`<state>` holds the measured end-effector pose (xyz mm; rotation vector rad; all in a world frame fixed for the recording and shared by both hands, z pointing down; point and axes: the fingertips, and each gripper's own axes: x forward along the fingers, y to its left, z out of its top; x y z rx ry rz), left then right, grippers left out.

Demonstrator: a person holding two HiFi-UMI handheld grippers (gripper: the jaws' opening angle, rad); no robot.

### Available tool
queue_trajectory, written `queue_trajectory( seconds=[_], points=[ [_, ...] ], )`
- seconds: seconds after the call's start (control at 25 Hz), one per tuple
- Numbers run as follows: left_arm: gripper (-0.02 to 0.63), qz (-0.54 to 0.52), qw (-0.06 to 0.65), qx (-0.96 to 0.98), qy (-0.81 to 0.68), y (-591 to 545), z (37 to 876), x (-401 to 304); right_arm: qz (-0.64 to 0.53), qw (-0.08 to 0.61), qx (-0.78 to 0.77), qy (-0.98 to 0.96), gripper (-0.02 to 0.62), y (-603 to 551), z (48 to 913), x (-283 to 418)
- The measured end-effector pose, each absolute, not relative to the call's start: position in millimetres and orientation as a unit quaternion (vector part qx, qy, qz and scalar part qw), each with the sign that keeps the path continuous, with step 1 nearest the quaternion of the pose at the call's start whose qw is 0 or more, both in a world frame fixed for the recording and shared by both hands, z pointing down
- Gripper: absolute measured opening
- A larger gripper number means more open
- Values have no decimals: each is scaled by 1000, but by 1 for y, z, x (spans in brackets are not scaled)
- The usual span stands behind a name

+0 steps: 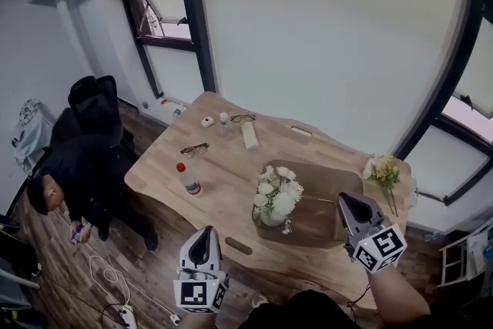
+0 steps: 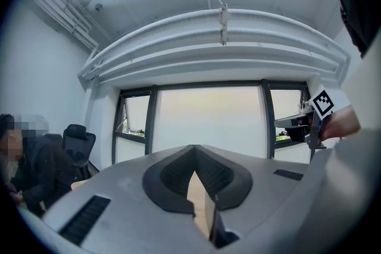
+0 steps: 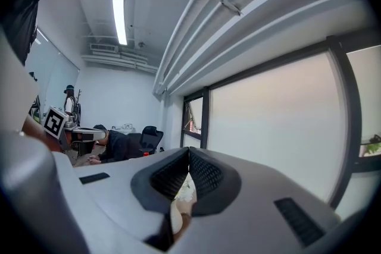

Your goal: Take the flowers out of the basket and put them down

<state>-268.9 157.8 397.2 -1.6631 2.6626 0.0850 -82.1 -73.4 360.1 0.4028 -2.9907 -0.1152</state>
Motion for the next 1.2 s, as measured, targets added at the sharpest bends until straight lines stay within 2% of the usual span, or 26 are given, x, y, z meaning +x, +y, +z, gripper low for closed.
queue_trajectory(
  seconds=[0.44,1.2],
  points=[
    [2,23,-3,-526,850,129,394,-294,-44,45,105,-992,21,-104,348,-132],
    [2,-5,-39,-495,868,82,435,-333,7,90,75,-993,21,-155,443,-193]
  ],
)
